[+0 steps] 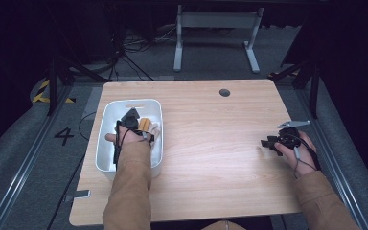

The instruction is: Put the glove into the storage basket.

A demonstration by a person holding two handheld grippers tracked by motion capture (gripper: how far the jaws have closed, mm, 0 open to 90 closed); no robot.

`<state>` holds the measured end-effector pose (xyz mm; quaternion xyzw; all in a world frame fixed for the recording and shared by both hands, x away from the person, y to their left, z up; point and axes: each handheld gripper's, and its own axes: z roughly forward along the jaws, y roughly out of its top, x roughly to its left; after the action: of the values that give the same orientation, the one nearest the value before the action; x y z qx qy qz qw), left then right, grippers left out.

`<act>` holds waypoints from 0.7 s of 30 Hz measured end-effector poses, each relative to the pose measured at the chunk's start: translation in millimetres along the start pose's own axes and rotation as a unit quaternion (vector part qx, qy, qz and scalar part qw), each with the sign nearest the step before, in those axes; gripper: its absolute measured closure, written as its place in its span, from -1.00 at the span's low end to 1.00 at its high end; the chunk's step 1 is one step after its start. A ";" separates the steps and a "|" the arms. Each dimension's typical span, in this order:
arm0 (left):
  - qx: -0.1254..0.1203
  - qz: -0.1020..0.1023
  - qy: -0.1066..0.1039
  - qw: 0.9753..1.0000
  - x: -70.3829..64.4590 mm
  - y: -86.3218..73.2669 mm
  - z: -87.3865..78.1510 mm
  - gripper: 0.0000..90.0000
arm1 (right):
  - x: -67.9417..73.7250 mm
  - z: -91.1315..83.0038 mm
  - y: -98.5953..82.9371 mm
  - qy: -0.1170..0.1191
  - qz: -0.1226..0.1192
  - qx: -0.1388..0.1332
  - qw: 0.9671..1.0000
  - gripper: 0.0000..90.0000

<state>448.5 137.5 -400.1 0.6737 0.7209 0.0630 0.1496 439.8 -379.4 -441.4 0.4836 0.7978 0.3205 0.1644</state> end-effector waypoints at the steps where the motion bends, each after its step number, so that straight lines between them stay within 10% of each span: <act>1: 0.000 0.002 0.000 1.000 0.7 -0.1 -0.3 -0.54 | -0.3 -0.2 0.1 0.000 -0.001 0.000 1.000 0.27; 21: -0.089 0.026 -0.020 0.995 12.0 -9.4 -40.3 -0.51 | 8.0 4.4 10.0 0.005 -0.018 -0.009 1.000 0.22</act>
<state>426.8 153.0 -366.3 0.6773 0.6916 0.1179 0.2217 445.2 -367.5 -437.6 0.4659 0.8043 0.3272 0.1704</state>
